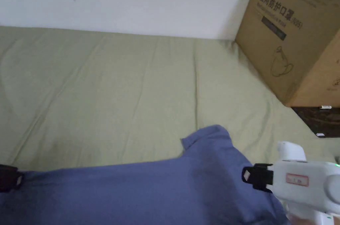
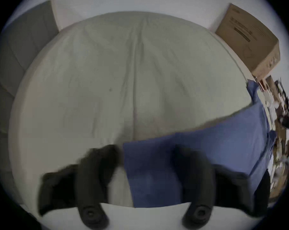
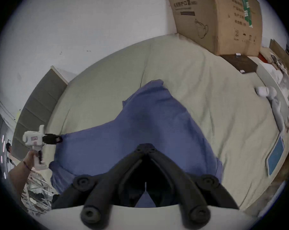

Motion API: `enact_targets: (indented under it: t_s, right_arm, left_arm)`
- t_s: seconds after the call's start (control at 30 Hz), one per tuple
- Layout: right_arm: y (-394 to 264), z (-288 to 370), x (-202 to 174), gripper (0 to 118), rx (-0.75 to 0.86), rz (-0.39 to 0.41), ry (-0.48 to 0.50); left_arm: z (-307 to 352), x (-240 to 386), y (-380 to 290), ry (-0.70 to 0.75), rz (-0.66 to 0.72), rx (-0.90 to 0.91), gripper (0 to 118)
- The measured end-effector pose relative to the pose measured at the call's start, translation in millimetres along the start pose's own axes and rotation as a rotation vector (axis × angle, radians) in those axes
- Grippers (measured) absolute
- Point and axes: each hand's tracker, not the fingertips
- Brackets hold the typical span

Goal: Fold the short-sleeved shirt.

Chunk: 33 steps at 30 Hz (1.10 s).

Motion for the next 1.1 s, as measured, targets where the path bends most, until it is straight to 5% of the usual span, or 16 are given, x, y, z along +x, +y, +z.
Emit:
enact_targets:
  t_s: [0.03, 0.07, 0.1, 0.13, 0.2, 0.5, 0.6, 0.63, 0.67, 0.7, 0.8, 1.1]
  right_arm:
    - [14.8, -12.1, 2.1, 8, -0.006, 0.017, -0.009]
    - [28.4, -26.1, 7.4, 36, -0.013, 0.027, -0.018]
    - [41.5, -39.5, 10.9, 90, -0.014, 0.03, -0.037]
    - [54.4, -55.2, 14.1, 117, -0.047, 0.036, -0.066]
    - [72.3, -83.2, 21.5, 116, -0.037, -0.036, -0.066]
    - [108.3, -183.5, 39.2, 111, -0.307, 0.02, -0.202]
    - [102.7, -163.8, 27.4, 80, -0.212, 0.073, -0.224]
    - [101.2, -153.5, 22.4, 58, -0.196, 0.085, -0.184]
    - [100.7, -144.8, 22.5, 22, -0.194, 0.082, -0.141]
    - [102.0, -133.3, 25.9, 0, -0.194, 0.004, -0.062]
    - [107.5, -91.5, 40.2, 0, -0.101, -0.122, 0.001]
    - [-0.5, 93.7, 59.1, 0, 0.055, -0.113, 0.085]
  left_arm:
    - [9.5, -3.0, 1.9, -0.049, 0.018, 0.018, 1]
    - [21.0, -4.7, -2.1, -0.105, 0.038, 0.019, 1]
    - [30.8, -1.0, -3.0, -0.114, 0.041, 0.046, 1]
    - [40.5, 3.3, -5.3, -0.099, 0.022, 0.058, 1]
    - [57.6, 6.0, -5.7, -0.08, -0.003, 0.096, 1]
    - [92.4, 15.9, -13.8, -0.105, 0.036, 0.135, 1]
    - [89.7, 11.9, -12.2, -0.119, 0.065, 0.118, 1]
    - [89.4, 11.5, -12.6, -0.123, 0.071, 0.115, 1]
    - [89.5, 11.4, -13.7, -0.124, 0.071, 0.119, 1]
    - [87.7, 9.6, -14.1, -0.125, 0.071, 0.124, 1]
    - [92.5, 8.0, -24.7, -0.117, 0.089, 0.181, 1]
    - [149.6, 11.4, -67.3, -0.217, 0.069, 0.289, 1]
